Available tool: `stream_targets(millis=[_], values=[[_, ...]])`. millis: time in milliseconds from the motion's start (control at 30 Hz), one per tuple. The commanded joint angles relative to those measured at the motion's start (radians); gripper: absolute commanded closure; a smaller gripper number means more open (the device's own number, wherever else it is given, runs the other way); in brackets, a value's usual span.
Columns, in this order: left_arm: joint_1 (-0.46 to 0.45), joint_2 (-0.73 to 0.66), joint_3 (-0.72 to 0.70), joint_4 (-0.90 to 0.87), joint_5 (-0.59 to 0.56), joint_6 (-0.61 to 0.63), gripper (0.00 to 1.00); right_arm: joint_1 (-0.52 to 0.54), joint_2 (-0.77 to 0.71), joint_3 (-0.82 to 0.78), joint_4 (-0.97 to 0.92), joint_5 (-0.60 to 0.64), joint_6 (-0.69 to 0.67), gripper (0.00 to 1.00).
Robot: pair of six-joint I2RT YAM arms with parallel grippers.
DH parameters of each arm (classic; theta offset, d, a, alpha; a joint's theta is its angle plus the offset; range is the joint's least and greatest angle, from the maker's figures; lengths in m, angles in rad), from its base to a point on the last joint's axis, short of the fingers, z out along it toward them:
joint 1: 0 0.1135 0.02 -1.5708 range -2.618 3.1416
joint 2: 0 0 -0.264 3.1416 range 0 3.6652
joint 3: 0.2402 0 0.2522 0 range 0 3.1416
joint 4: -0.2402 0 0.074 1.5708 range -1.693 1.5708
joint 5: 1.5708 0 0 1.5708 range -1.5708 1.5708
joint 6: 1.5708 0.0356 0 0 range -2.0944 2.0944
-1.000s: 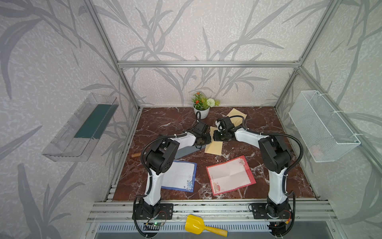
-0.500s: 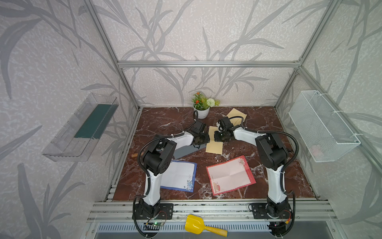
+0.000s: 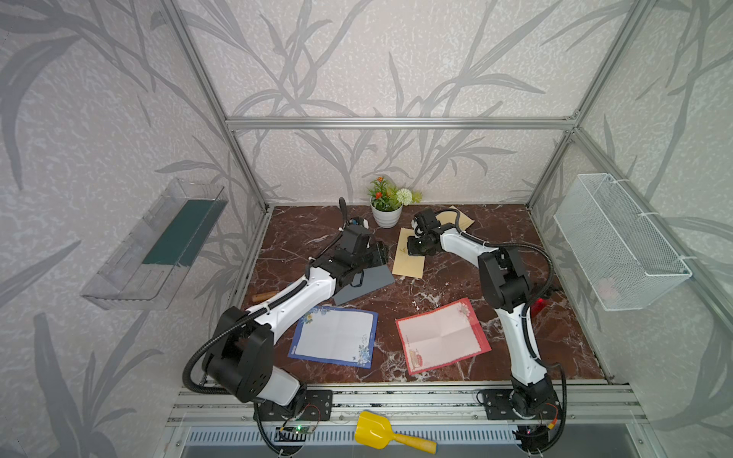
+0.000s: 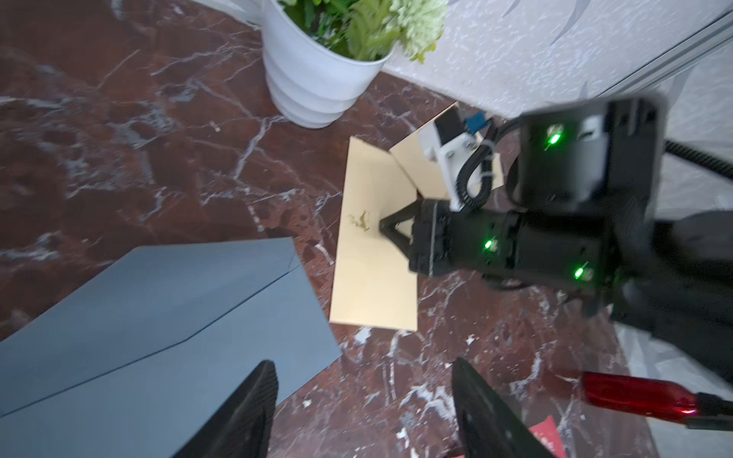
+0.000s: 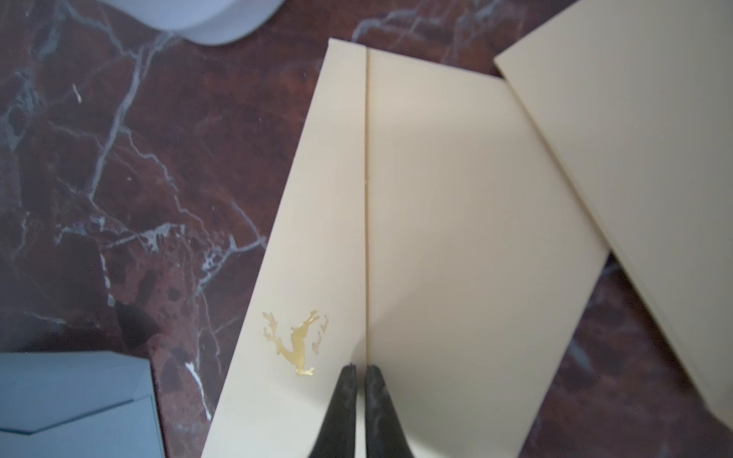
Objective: Fold the letter paper in half and place it into the envelope
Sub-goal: Move the envelope to the center of the board.
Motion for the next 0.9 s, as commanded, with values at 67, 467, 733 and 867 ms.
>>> stream_targets(millis=[67, 467, 733, 867], values=[[0.009, -0.148, -0.132, -0.022, -0.109, -0.049, 0.27, -0.008, 0.107, 0.139, -0.141, 0.009, -0.042, 0.9], [0.011, -0.351, -0.287, -0.048, -0.216, -0.068, 0.14, -0.017, 0.017, 0.291, -0.174, -0.072, -0.128, 0.63], [0.013, -0.374, -0.303, -0.027, -0.25, -0.069, 0.08, -0.019, -0.359, -0.106, -0.027, -0.158, -0.123, 0.36], [0.016, -0.387, -0.322, -0.008, -0.251, -0.079, 0.04, -0.018, -0.63, -0.447, 0.047, -0.158, -0.11, 0.2]])
